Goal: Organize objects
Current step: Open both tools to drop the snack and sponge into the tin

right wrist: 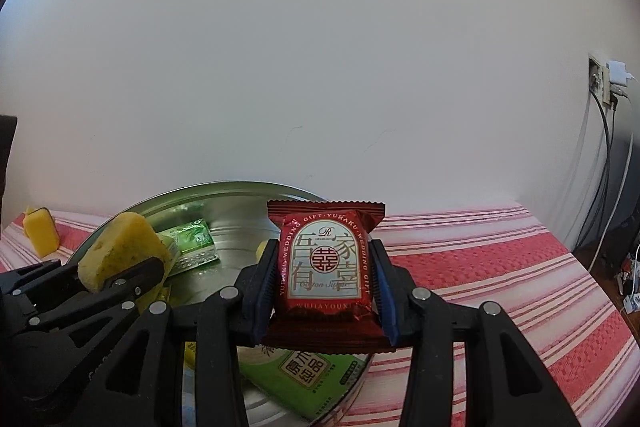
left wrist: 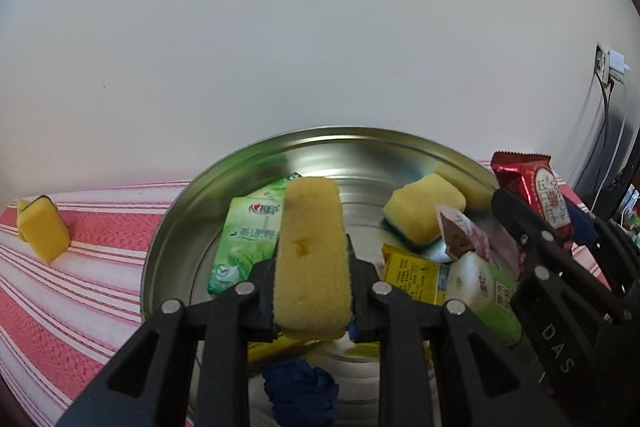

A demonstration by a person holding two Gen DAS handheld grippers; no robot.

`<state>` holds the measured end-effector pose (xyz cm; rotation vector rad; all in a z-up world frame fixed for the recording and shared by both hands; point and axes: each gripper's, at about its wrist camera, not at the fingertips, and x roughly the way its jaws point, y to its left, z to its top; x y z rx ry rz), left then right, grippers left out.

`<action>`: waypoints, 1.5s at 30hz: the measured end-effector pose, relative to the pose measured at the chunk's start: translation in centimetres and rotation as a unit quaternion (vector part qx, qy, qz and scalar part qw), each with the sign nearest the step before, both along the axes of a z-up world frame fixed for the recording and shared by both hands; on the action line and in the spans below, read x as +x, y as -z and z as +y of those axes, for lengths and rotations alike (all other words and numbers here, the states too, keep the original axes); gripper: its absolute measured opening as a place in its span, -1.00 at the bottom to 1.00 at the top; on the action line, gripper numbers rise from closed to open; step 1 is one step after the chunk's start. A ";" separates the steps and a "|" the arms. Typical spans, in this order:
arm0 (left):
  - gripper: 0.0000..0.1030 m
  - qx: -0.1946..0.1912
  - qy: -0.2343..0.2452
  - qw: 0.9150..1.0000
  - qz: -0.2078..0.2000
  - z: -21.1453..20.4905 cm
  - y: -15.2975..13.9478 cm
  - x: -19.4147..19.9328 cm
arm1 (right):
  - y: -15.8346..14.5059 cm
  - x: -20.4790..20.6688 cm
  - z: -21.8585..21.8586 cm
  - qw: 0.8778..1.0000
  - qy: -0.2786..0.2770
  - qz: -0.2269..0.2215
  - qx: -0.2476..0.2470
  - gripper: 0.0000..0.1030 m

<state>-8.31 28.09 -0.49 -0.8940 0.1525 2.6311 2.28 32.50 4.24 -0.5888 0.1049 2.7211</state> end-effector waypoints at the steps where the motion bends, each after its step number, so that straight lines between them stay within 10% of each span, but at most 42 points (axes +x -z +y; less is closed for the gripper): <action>1: -0.59 -0.001 0.000 1.000 0.000 -0.1 0.1 0.0 | -0.1 0.0 -0.1 1.000 -0.001 0.001 0.002 -0.10; 5: -0.51 -0.005 -0.003 1.000 0.006 -0.1 0.2 0.1 | 0.1 0.0 -0.7 1.000 -0.012 0.005 0.013 -0.10; 8: 0.13 0.005 -0.007 1.000 0.006 -0.6 -0.3 0.4 | 0.1 0.1 -0.5 1.000 -0.015 0.010 0.017 -0.01; 15: 0.83 0.023 -0.051 0.998 0.037 -3.3 -1.6 0.9 | -0.3 1.9 -0.4 0.998 -0.004 0.057 0.004 0.50; 31: 0.92 0.017 -0.092 0.986 0.137 -9.3 -2.9 5.2 | -2.0 6.3 -3.5 0.986 0.018 0.161 0.050 0.64; 34: 0.92 0.006 -0.100 0.985 0.142 -10.1 -2.6 5.3 | -2.0 6.5 -4.2 0.985 0.040 0.155 0.064 0.90; 45: 0.97 -0.004 -0.105 0.983 0.152 -11.5 -2.2 6.1 | -1.4 7.1 -3.4 0.990 0.057 0.127 -0.011 0.90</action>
